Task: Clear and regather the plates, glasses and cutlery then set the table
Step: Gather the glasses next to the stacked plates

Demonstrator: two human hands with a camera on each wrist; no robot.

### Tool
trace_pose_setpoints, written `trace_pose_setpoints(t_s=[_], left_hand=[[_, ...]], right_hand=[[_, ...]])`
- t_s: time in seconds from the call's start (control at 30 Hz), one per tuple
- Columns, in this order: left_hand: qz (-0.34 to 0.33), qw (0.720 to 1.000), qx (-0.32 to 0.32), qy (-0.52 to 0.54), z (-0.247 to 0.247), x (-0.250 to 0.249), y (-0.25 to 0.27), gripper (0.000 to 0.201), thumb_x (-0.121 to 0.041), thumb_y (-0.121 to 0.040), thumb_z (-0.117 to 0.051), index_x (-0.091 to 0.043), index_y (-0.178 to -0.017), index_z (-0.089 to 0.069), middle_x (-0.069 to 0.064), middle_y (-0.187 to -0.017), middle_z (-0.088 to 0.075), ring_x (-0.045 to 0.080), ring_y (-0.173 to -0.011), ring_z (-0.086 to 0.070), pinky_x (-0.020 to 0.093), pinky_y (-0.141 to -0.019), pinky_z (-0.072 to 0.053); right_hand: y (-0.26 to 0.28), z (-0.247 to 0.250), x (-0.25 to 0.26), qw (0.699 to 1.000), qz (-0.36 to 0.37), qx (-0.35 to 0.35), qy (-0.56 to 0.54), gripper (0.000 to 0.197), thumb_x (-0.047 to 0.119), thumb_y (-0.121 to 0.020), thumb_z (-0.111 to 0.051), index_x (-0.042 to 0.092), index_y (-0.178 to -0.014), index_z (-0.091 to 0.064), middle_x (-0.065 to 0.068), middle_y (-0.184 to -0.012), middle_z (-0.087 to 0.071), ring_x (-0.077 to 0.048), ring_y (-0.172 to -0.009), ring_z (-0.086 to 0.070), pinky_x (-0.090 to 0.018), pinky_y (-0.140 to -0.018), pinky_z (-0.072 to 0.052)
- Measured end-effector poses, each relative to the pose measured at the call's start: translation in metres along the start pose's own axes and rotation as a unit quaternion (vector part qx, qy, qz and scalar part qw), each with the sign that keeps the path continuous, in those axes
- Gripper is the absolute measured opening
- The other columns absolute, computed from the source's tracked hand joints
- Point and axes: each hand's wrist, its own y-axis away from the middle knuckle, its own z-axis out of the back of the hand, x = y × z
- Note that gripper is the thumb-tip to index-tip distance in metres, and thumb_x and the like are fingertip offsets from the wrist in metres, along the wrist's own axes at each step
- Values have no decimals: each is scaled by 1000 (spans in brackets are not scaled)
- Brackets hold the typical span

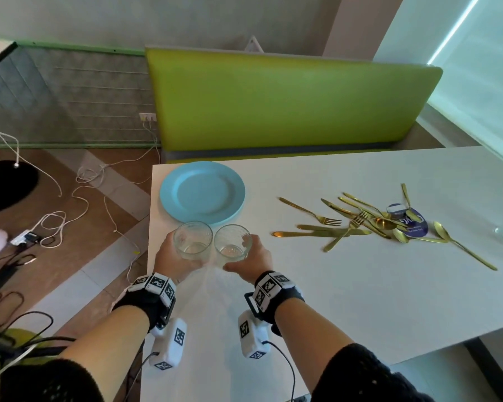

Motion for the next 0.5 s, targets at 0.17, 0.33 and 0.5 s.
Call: trace_pose_setpoints(t_s=[0.17, 0.33, 0.5], left_hand=[[-6, 1000, -26, -11, 4, -13, 5, 94, -34, -36, -86, -27, -124, -51, -6, -116, -64, 18, -108, -61, 39, -98, -50], [9, 999, -26, -15, 6, -13, 0, 92, -40, -34, -78, -27, -122, -53, -3, -115, -67, 21, -108, -63, 39, -95, -51], [14, 999, -41, 11, 10, -29, 9, 92, -39, -39, -78, -20, -125, -51, -2, -119, -63, 21, -112, -59, 32, -94, -47]], right_hand=[[-6, -2, 8, 1000, -1, 0, -2, 78, 22, -68, -81, 15, -134, -40, -7, -128, -57, -23, -119, -52, -27, -96, -45], [-13, -2, 15, 1000, 0, 10, 5, 79, 23, -70, -81, 14, -135, -38, -9, -129, -56, -25, -122, -51, -28, -96, -43], [-20, -2, 19, 1000, -4, 20, -3, 76, 21, -74, -79, 13, -136, -37, -12, -127, -56, -27, -119, -52, -30, -94, -44]])
